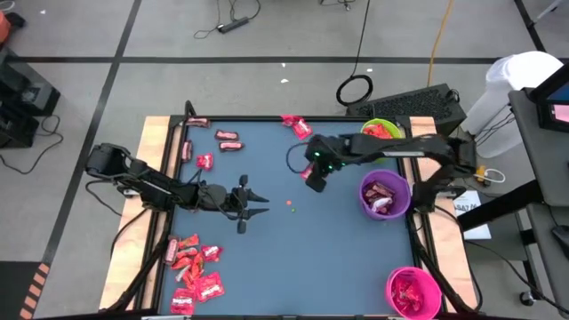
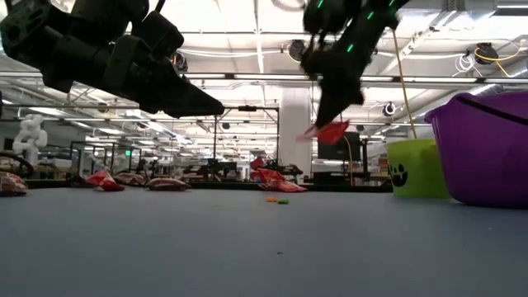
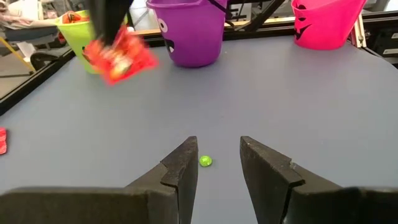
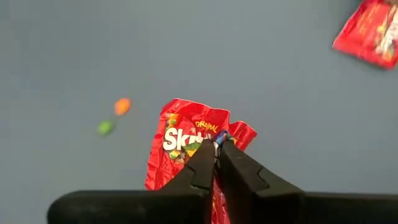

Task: Organize candy in baskets
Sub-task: Put the red candy pack into the pink bucket

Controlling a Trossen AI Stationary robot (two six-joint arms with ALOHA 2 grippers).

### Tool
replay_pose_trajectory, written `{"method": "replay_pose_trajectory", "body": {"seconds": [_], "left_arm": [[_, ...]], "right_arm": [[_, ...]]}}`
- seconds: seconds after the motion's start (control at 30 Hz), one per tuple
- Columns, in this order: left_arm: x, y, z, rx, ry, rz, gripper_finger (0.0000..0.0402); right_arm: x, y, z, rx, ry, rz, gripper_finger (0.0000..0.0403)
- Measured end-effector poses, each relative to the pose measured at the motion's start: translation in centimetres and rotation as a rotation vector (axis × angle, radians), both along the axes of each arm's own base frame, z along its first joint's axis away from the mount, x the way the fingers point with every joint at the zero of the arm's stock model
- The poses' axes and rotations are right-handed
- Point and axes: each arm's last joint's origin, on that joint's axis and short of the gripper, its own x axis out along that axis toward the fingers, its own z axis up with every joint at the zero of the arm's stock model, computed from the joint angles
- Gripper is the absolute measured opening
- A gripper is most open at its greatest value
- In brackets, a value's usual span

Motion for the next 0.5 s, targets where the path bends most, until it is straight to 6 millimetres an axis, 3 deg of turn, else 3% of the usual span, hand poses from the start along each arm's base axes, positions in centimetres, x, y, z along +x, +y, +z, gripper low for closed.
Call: {"method": "replay_pose_trajectory", "body": {"seconds": [0.27, 0.5], "left_arm": [[0.0, 0.0, 0.0, 0.003, -0.002, -0.001, 0.0128], [0.0, 0.0, 0.1, 0.030, -0.006, -0.009, 0.0128]], "right_arm": [[-4.8, 7.7, 4.3, 0.122, 0.016, 0.018, 0.0014], [-8.7, 13.4, 7.2, 0.289, -0.074, 0.050, 0.0015]]}}
